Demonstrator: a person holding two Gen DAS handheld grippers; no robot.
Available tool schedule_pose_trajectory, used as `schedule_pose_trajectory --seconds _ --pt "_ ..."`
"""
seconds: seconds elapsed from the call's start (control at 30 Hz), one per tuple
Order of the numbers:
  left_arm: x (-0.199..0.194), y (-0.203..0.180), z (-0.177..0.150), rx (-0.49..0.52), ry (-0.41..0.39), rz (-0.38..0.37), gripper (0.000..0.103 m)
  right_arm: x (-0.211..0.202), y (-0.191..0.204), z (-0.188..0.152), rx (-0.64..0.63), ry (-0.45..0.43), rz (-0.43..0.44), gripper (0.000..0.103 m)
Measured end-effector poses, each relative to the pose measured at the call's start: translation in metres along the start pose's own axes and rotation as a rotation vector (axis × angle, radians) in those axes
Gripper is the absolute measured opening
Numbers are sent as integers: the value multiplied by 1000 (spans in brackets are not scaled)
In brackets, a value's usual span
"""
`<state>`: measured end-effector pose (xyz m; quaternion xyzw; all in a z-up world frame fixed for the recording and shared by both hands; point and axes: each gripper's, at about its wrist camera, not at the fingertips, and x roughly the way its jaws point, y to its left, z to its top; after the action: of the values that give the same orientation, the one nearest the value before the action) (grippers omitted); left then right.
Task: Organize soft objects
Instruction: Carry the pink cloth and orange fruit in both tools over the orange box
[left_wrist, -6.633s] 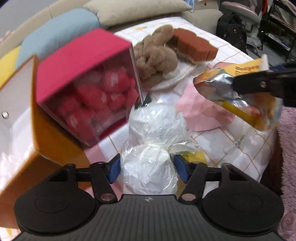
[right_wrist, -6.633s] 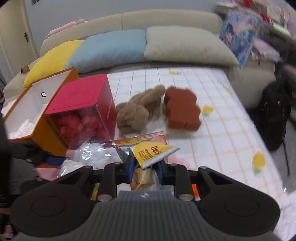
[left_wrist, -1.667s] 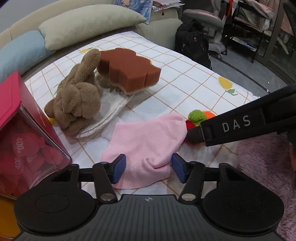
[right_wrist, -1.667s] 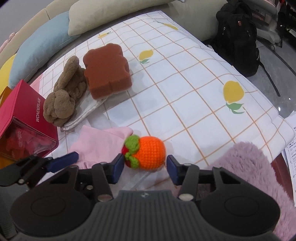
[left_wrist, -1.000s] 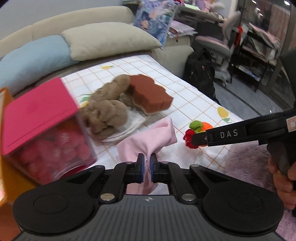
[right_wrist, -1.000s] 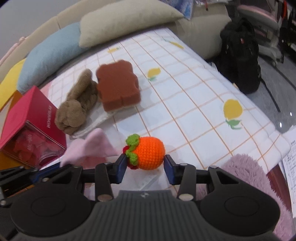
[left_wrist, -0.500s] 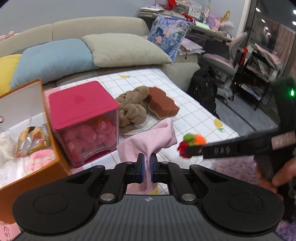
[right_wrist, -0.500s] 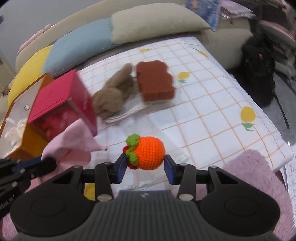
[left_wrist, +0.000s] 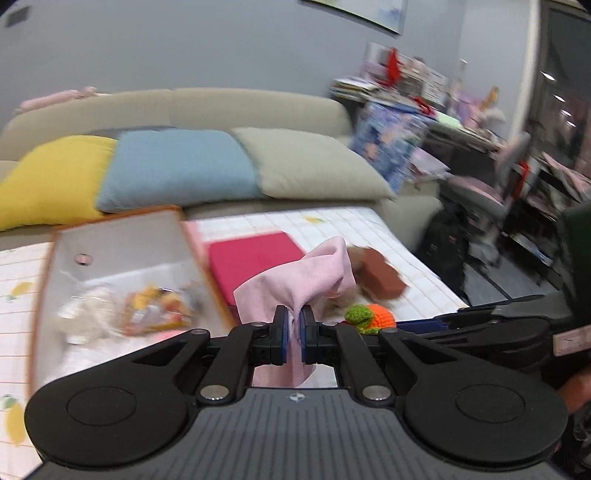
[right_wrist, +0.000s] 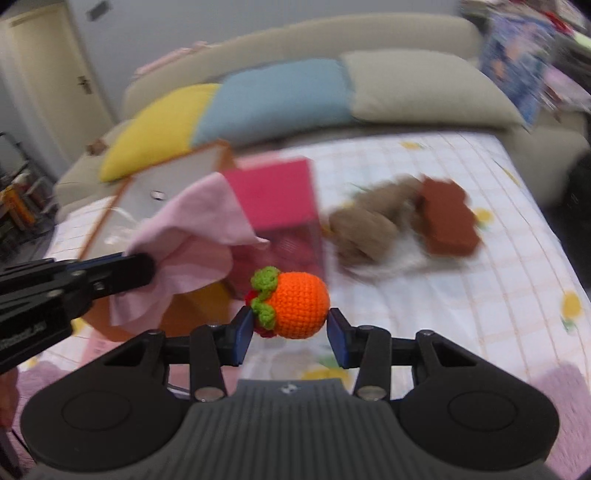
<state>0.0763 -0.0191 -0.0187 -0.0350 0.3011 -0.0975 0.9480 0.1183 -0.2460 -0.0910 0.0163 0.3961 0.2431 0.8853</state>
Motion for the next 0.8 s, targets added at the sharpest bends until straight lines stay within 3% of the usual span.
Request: schedule_pose_trajectory --seconds 0.23,0.47,0.8 --pt "-10 52 3 -114 -6 170 6 20 56 29 -121 -8 131 43" --pt "3 98 -2 -207 61 244 6 64 97 46 -206 60 177 43" --pt "37 139 -11 -279 213 239 8 124 126 60 -323 194 128 43"
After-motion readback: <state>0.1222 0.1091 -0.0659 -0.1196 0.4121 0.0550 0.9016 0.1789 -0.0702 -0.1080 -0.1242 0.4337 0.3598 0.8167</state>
